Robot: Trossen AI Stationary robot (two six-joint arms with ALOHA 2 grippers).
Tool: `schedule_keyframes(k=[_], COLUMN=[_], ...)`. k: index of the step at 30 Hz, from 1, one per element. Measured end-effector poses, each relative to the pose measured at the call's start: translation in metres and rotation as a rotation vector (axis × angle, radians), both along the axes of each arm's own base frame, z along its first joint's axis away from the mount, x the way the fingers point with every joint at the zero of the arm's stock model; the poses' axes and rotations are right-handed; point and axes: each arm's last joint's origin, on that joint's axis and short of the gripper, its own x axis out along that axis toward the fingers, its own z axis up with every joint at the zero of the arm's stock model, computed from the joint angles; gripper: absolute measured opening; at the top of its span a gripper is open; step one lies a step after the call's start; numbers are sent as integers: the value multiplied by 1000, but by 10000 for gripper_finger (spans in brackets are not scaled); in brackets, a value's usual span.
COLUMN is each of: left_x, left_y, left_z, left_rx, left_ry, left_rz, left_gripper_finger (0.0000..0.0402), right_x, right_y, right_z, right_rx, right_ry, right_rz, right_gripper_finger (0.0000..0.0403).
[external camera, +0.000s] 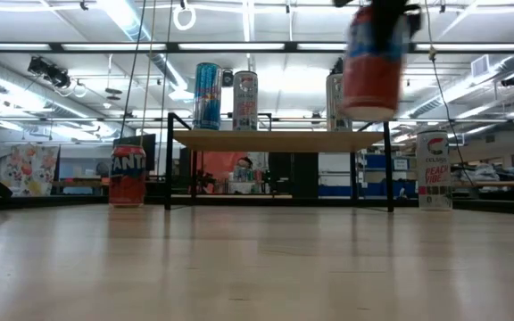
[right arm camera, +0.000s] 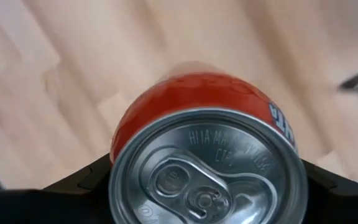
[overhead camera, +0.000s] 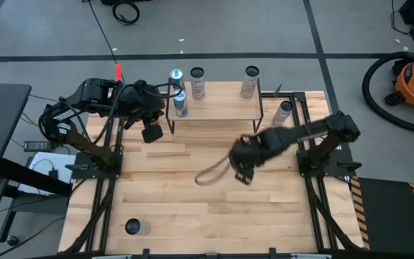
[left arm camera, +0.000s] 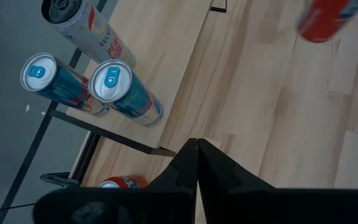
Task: Place canned beverage on shelf
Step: Put the bottom orange soda can on the shelf
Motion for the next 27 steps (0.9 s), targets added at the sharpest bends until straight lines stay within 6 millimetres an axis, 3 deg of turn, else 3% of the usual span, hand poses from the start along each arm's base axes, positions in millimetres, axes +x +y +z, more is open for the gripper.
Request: schedule_keyframes(k=[8, 18, 23, 27], left_x=[0, 0, 0, 0], left_y=[0, 0, 0, 0], left_z=[0, 0, 0, 0], left_rx=[3, 13, 19, 29], left_ry=[3, 10, 14, 21], left_rz=[-4, -19, -28, -44], left_gripper_finger=[9, 9, 9, 9], right_x=[9, 2, 3, 9], right_y=[-70, -135, -160, -179], right_z=[31, 82, 92, 85], right_rx=[-75, -259, -357, -346], right_ry=[-89, -246, -321, -327], right_rz=[18, 80, 134, 136], right_gripper_finger=[299, 299, 299, 299])
